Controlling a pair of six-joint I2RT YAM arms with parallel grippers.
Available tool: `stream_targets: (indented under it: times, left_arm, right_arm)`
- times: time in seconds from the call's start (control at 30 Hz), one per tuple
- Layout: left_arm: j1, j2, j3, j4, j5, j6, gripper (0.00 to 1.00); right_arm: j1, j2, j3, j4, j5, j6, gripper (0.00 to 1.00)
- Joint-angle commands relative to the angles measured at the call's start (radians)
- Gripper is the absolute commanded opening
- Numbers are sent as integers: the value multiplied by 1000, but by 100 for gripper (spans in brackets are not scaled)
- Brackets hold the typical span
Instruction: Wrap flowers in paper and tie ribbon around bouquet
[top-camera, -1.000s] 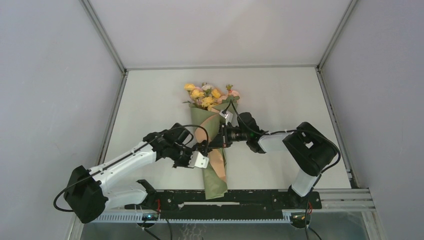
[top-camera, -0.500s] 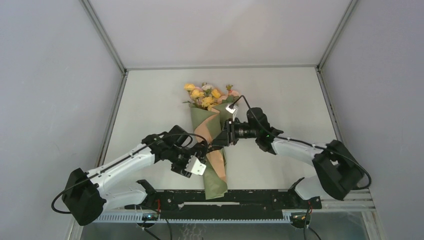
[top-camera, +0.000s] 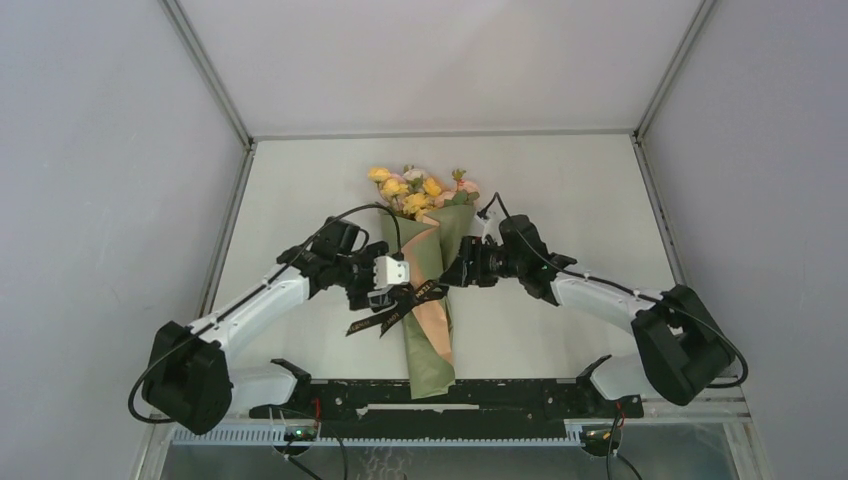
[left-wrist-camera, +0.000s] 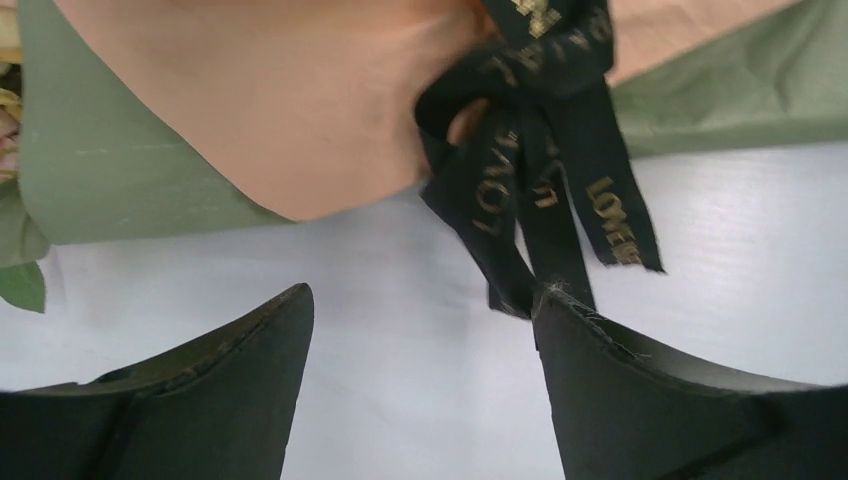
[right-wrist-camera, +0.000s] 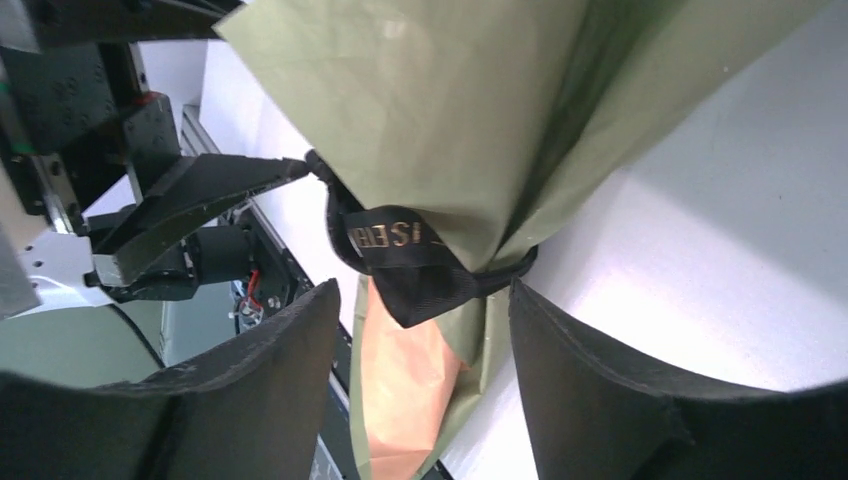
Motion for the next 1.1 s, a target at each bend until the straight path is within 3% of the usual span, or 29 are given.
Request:
stream_targets:
  times: [0.0,0.2,0.4,0.47,0.57,0.6,0.63,0.77,1.07]
  left_arm:
    - [-10,43,-29,186,28,-67,85]
    - [-34,85,-62,164,19,23,76]
    - [-61,97,-93,172,-15,39,68]
    - [-66,97,-102,193,-35,28,55]
    - [-68,89,-117,258,-71,10,16]
    - [-68,87,-123,291,-95,14,4]
    - [-68,87,-132,337,-126,22,1]
    - [-46,107,-165,644,-229,61,0]
    - [49,187,-183,711,-121,341,0]
  right_arm:
    - [1,49,18,36,2,14,69]
    - [6,107,18,118,-82,38,54]
    - [8,145,18,164,-113,53,47]
    - [7,155,18,161,-107,51,36]
    - [6,148,18,114,-77,39,6]
    - [6,138,18,88,-61,27,0]
    - [7,125,18,60,-46,14,0]
    - [23,79,18,-50,4,-42,0]
    - [41,25,-95,-75,-1,-11,0]
